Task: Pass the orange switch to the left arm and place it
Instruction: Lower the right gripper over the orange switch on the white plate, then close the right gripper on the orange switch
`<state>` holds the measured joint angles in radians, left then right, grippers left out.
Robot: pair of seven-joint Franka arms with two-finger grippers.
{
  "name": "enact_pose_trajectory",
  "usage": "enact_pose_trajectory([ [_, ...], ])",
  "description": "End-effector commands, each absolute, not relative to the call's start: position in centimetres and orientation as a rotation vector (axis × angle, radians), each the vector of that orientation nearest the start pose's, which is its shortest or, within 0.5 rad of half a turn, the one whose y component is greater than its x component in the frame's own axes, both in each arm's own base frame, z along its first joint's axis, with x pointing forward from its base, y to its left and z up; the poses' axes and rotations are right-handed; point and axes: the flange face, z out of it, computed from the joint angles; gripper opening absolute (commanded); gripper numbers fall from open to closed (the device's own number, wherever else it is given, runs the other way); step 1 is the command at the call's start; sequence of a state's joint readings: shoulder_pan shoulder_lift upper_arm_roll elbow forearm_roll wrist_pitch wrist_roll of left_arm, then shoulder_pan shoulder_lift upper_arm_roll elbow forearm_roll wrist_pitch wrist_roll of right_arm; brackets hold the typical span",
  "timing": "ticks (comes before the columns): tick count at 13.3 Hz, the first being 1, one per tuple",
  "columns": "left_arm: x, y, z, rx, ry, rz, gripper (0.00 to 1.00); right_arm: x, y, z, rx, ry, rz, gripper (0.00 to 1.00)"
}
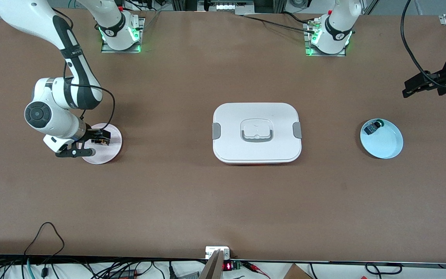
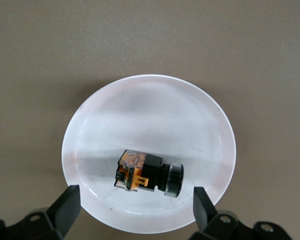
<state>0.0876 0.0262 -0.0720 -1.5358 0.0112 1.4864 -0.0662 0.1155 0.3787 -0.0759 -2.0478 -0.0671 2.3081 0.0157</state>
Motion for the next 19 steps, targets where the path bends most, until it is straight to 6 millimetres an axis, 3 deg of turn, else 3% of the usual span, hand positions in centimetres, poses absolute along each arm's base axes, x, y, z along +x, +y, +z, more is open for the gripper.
enact_pose_trajectory([
  [1, 55.2, 1.1, 62.4, -3.116, -0.114, 0.119, 1.0, 58.2, 2.7, 23.4, -3.238, -0.1, 0.185, 1.0],
  [5, 55.2, 1.1, 62.4, -3.116, -0.114, 0.119, 1.0, 57.9, 2.3, 22.2, -3.273, -0.162, 0.22, 1.0],
  [19, 55.2, 1.1, 62.4, -3.116, -0.114, 0.116, 1.0, 57.5, 1.9, 19.1, -3.306, -0.104, 0.272, 1.0],
])
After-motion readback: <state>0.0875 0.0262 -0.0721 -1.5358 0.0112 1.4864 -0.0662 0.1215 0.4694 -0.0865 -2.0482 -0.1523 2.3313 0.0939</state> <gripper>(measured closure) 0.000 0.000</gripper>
